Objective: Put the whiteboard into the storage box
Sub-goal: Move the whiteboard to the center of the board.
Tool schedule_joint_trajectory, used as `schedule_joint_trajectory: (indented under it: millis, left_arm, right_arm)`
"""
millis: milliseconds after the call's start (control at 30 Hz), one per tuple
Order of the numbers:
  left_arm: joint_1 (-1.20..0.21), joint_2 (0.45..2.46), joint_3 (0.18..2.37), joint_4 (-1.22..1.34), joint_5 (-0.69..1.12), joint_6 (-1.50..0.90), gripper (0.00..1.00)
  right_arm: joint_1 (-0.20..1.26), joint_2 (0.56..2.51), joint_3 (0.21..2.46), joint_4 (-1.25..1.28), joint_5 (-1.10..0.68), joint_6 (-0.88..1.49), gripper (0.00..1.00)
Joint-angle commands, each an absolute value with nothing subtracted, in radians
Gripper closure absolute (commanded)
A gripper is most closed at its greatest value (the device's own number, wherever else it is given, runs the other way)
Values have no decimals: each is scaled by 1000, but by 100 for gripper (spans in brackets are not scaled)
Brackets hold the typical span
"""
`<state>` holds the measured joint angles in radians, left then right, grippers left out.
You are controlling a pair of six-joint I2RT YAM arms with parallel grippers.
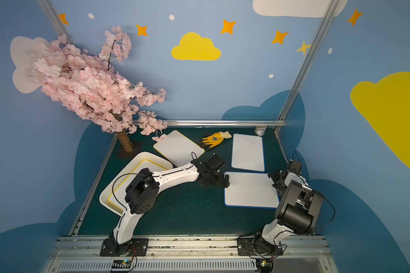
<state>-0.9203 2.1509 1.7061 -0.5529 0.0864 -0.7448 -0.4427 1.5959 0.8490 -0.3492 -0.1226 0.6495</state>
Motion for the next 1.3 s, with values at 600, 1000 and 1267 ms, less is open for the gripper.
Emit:
schedule_joint_trajectory:
  millis: [600, 1000, 1267]
  left_arm:
    - [-798, 1996, 1448, -476, 54, -759, 0]
    - [-764, 1964, 1395, -488, 37, -732, 1]
    - [-748, 1941, 1401, -528, 1, -663, 0]
  right_arm:
    - [-79, 1689, 887, -494, -154, 670, 13]
    - [112, 1620, 914, -489, -212, 672, 14]
    - [164, 1543, 925, -510, -135, 623, 14]
